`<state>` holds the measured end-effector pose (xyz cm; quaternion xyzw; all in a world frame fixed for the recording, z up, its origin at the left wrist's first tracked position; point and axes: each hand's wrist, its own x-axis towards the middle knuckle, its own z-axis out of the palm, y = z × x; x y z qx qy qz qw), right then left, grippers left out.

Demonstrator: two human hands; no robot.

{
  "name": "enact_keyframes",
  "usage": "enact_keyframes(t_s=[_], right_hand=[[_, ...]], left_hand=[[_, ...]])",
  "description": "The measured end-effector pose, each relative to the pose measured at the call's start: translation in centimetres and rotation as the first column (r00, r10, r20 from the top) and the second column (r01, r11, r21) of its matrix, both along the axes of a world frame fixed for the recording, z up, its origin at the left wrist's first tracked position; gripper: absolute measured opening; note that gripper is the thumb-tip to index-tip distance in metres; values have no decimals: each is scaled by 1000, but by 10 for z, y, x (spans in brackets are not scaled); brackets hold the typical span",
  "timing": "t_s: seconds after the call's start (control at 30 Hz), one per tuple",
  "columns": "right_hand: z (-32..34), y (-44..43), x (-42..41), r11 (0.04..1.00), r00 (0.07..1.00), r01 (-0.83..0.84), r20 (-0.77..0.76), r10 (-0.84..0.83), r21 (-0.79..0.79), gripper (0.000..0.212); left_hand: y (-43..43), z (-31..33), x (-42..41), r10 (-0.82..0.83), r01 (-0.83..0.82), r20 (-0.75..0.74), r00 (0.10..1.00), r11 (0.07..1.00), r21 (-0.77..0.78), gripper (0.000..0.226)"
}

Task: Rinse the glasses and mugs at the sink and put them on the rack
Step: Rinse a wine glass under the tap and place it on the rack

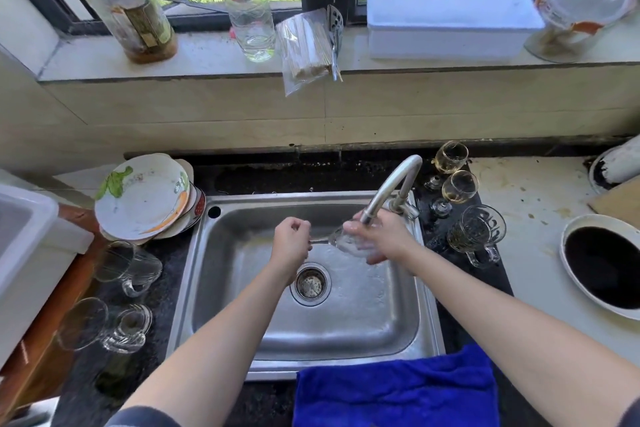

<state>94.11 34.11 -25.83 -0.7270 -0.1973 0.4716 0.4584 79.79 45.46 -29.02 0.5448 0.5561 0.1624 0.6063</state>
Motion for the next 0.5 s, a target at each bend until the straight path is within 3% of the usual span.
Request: enact_keyframes(t_s=[0.03,0.07,0.17,0.27,0.37,0.5], right_hand=[[2,-5,4,999,998,-29,-54,28,-16,37],[4,-9,6,999,999,-18,-35,17,-26,36],[6,-25,-3,993,974,121,194,-121,9,32],[0,-48,-3,993,954,110,275,-117,41,49],[7,-69,1,998,927,13,372,-37,67,56],[14,-85,-3,991,886,-16,462,-47,132,59]], left_hand=[[-2,1,2,13,-13,2,1000,997,-78,9],[-5,1,7,25,-24,9,1000,990,-139,24],[-22,-6,29,95,-92,2,995,967,-238,49],[-36,-11,47,110,-99,26,994,958,-270,57],[-41,-13,58,30,-23,18,999,958,-287,51],[-49,-17,67,-20,2,-70,997,969,-246,23]])
